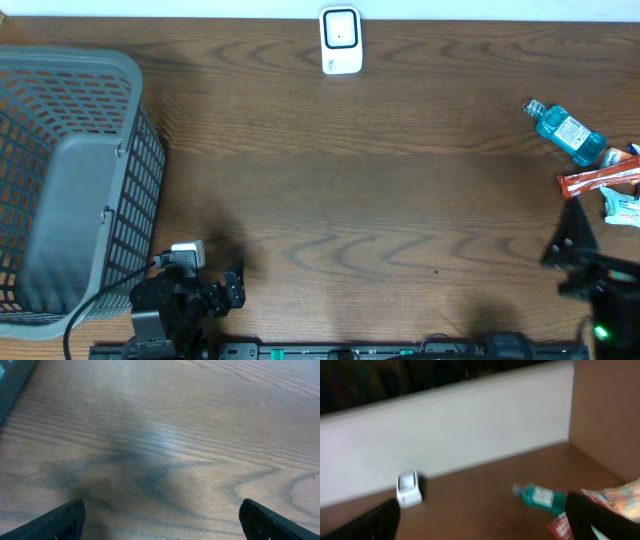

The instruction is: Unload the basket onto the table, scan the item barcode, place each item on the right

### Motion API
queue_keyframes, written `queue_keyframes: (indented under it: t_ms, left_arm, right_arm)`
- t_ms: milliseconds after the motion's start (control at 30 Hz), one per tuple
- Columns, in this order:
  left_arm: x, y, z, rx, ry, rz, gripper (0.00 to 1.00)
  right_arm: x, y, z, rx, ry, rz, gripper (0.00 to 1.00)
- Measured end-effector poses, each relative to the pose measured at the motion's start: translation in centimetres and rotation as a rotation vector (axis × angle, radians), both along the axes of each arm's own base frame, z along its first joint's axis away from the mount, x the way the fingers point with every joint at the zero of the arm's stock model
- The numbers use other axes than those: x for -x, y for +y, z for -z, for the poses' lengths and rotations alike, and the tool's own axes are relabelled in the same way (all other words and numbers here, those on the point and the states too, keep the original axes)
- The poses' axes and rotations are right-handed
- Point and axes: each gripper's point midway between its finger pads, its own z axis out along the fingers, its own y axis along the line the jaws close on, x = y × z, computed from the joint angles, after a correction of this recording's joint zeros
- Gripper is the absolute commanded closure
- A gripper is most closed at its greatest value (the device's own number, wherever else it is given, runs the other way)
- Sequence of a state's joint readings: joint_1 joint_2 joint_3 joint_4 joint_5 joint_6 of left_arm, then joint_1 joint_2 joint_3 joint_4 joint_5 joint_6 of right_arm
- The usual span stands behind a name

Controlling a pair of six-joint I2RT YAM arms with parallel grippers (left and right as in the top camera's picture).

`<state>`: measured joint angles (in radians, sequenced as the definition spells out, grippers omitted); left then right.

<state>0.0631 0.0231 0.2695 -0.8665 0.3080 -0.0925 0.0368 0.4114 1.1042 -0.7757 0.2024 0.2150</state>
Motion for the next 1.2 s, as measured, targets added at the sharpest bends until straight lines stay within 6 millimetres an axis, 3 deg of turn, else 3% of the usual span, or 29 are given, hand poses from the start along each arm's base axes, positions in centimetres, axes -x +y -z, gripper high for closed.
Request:
queue_keyframes:
  t_ms: [100,433,667,867,1200]
  left_arm:
    - [0.0,0.0,0.0,0.0,0.0,0.0,0.02]
    - [0.0,0.0,0.0,0.0,0.0,0.0,0.02]
    - [0.0,0.0,0.0,0.0,0.0,0.0,0.02]
    - [0.0,0.0,0.0,0.0,0.0,0.0,0.02]
    - [0.0,0.0,0.0,0.0,0.0,0.0,0.02]
  right_arm:
    - [-1.3,0.0,2.4,-0.002,-0.064,0.0,0.01]
    - [-2.0,0.1,7.6,-0.01,-0.27,0.0,0.01]
    - [-5.5,0.1,14.7,-0.046,-0.214,-0.003,0.01]
    - [-6.9,-0.4,20.4,-0.12,-0.127,0.02,0.01]
    - [-7.3,-0.2,24.1,-0.148,-0.038,0.017,0.01]
